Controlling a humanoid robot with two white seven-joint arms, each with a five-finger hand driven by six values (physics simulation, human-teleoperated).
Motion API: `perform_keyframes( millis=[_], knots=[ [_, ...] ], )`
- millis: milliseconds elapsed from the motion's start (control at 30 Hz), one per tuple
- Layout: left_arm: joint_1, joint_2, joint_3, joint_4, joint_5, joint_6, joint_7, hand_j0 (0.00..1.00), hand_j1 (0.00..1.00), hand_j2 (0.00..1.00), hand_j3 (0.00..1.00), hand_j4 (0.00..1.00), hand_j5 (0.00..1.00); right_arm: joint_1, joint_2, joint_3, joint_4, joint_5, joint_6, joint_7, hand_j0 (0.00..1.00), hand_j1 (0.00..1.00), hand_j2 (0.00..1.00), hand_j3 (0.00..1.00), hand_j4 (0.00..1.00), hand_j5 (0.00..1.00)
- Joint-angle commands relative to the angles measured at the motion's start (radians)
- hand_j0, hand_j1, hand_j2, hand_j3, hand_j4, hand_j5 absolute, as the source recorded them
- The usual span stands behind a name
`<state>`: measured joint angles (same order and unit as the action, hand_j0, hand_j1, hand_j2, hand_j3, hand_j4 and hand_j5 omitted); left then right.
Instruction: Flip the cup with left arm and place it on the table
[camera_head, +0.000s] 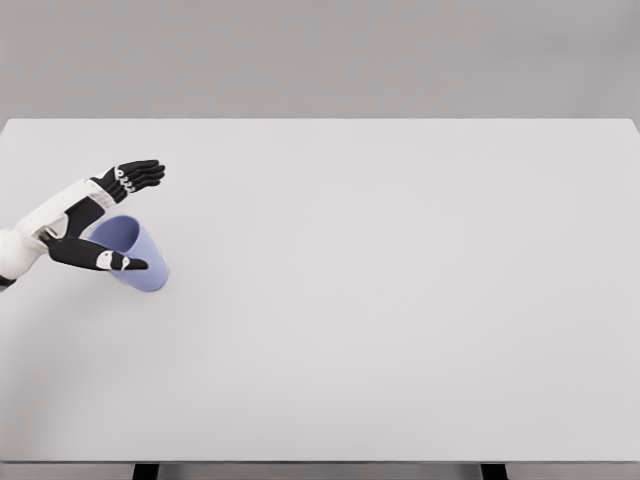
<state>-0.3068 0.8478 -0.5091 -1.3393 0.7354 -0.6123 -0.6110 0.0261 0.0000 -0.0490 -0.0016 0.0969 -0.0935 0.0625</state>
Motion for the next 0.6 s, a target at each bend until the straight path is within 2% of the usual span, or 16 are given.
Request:
perform_keyframes(
  millis=[0, 200, 333, 400, 467, 500, 533, 567],
  knots=[
    [0.000, 0.005, 0.001, -0.018, 0.005, 0.001, 0.000, 1.00, 1.00, 1.00, 1.00, 1.00, 1.00, 0.000, 0.000, 0.000, 0.000, 0.000, 0.000, -0.001, 1.00, 1.00, 1.00, 1.00, 1.00, 1.00],
    [-0.002, 0.013, 0.001, -0.040, 0.005, 0.001, 0.000, 1.00, 1.00, 1.00, 1.00, 1.00, 1.00, 0.000, 0.000, 0.000, 0.000, 0.000, 0.000, 0.000, 1.00, 1.00, 1.00, 1.00, 1.00, 1.00],
    [-0.002, 0.073, 0.006, -0.090, 0.005, 0.001, 0.000, 1.00, 1.00, 1.00, 1.00, 1.00, 1.00, 0.000, 0.000, 0.000, 0.000, 0.000, 0.000, 0.000, 1.00, 1.00, 1.00, 1.00, 1.00, 1.00],
    [-0.009, 0.111, 0.003, -0.087, 0.005, 0.001, 0.000, 1.00, 1.00, 1.00, 1.00, 1.00, 1.00, 0.000, 0.000, 0.000, 0.000, 0.000, 0.000, 0.000, 1.00, 1.00, 1.00, 1.00, 1.00, 1.00],
    [-0.017, 0.140, 0.003, -0.043, 0.001, 0.001, 0.000, 1.00, 1.00, 1.00, 1.00, 1.00, 1.00, 0.000, 0.000, 0.000, -0.001, 0.000, 0.000, 0.000, 1.00, 1.00, 1.00, 1.00, 1.00, 1.00],
    [-0.020, 0.131, 0.003, 0.015, -0.004, 0.001, 0.000, 1.00, 1.00, 1.00, 1.00, 1.00, 1.00, 0.000, 0.000, 0.000, 0.000, 0.000, 0.000, 0.000, 1.00, 1.00, 1.00, 1.00, 1.00, 1.00],
    [-0.037, 0.126, 0.003, 0.051, -0.043, 0.001, 0.000, 1.00, 1.00, 1.00, 1.00, 1.00, 1.00, 0.000, 0.000, 0.000, 0.000, 0.000, 0.000, 0.000, 1.00, 1.00, 1.00, 1.00, 1.00, 1.00],
    [-0.074, 0.117, 0.001, 0.078, -0.143, 0.001, 0.000, 1.00, 1.00, 1.00, 1.00, 1.00, 1.00, 0.000, 0.000, 0.000, 0.000, 0.000, 0.000, 0.000, 1.00, 1.00, 1.00, 1.00, 1.00, 1.00]
  ],
)
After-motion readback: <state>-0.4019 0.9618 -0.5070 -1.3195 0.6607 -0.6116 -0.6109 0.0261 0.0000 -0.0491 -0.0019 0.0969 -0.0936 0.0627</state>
